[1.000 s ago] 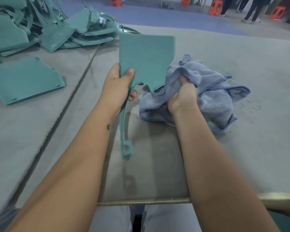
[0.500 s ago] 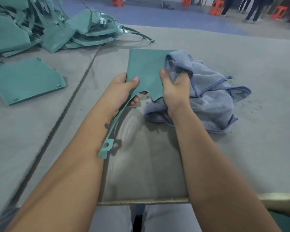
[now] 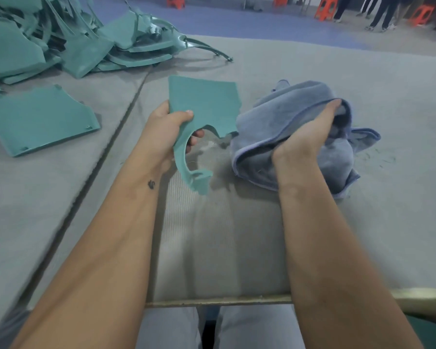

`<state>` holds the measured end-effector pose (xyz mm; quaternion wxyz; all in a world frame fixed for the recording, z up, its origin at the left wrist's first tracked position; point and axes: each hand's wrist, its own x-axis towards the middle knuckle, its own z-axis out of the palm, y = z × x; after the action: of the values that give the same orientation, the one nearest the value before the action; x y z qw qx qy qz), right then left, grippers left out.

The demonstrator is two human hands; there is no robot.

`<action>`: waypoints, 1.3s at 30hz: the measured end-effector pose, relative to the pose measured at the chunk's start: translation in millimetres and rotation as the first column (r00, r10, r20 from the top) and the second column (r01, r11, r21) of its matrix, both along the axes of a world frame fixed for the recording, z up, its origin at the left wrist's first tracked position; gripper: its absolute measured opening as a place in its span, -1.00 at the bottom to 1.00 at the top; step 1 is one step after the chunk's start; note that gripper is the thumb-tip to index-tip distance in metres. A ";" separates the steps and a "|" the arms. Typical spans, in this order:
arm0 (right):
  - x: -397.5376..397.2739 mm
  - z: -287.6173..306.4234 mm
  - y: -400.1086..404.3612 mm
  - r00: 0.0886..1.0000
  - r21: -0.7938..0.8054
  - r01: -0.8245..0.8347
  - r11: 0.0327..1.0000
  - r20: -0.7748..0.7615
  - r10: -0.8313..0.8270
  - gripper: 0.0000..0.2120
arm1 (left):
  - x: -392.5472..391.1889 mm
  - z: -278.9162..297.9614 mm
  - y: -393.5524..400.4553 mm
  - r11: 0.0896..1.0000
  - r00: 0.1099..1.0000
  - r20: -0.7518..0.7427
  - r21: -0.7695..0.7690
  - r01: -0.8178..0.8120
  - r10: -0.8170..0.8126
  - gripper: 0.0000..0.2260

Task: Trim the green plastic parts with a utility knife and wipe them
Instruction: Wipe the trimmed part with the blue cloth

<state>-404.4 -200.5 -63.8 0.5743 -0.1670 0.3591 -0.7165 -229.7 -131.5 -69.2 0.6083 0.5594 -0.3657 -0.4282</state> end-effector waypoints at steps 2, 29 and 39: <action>-0.6 4.7 3.6 0.986 -0.073 -0.111 0.991 0.116 0.119 -0.59 | -0.6 1.6 0.3 0.997 0.995 -0.078 0.036 0.062 -0.059 -0.87; 38.3 -21.2 9.1 -0.121 0.221 -0.428 0.877 -0.975 0.186 -0.51 | -10.4 -17.4 -1.6 0.927 0.900 -0.247 -0.201 0.316 -0.360 -0.35; 62.5 -28.4 35.3 0.405 -0.266 -0.689 0.674 -0.913 0.054 -0.87 | -17.7 -20.2 -2.1 0.951 0.884 -0.364 -0.206 0.232 -0.294 -0.58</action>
<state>-341.9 -165.2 -92.1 0.3861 -0.7524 0.2860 -0.4506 -247.4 -133.6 -89.4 0.6470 0.3584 -0.3421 -0.5796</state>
